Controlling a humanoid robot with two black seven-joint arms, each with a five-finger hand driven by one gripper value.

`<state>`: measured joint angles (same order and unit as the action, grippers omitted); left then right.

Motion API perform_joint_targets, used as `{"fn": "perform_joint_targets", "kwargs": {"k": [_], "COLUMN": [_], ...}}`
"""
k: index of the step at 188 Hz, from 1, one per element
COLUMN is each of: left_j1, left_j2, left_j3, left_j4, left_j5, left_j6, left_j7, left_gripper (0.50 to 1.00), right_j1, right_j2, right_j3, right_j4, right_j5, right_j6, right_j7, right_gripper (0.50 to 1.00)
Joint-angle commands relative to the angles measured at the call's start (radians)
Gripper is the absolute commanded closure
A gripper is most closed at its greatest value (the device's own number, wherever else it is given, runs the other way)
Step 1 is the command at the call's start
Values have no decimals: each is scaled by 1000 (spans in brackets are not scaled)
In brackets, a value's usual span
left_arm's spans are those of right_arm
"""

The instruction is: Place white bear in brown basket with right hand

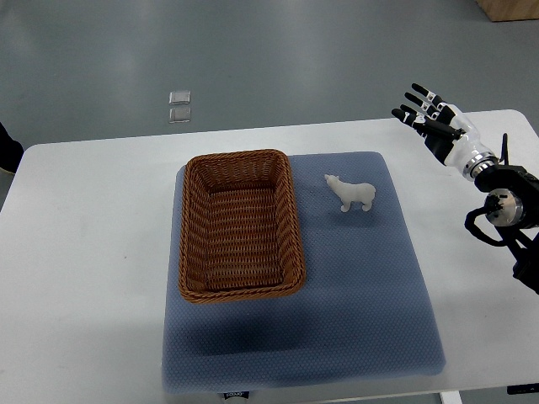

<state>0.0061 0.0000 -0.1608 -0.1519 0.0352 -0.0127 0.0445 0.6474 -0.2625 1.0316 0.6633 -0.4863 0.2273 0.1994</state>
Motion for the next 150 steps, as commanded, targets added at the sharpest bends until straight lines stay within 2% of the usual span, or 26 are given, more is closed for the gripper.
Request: {"fn": "perform_joint_targets", "kwargs": {"k": [1,150], "left_j1": [0,0], "left_j2": [0,0], "left_j3": [0,0], "left_j4": [0,0], "left_j5": [0,0], "left_j6": [0,0], "left_j7": [0,0], "left_gripper": [500,500], "right_j1": [0,0], "right_j2": [-1,-6], "right_j3": [-1,-11], "right_j4": [1,15], "right_j5": [0,-75], "right_j6": [1,18], "right_j7": [0,0], "right_gripper": [574,576]}}
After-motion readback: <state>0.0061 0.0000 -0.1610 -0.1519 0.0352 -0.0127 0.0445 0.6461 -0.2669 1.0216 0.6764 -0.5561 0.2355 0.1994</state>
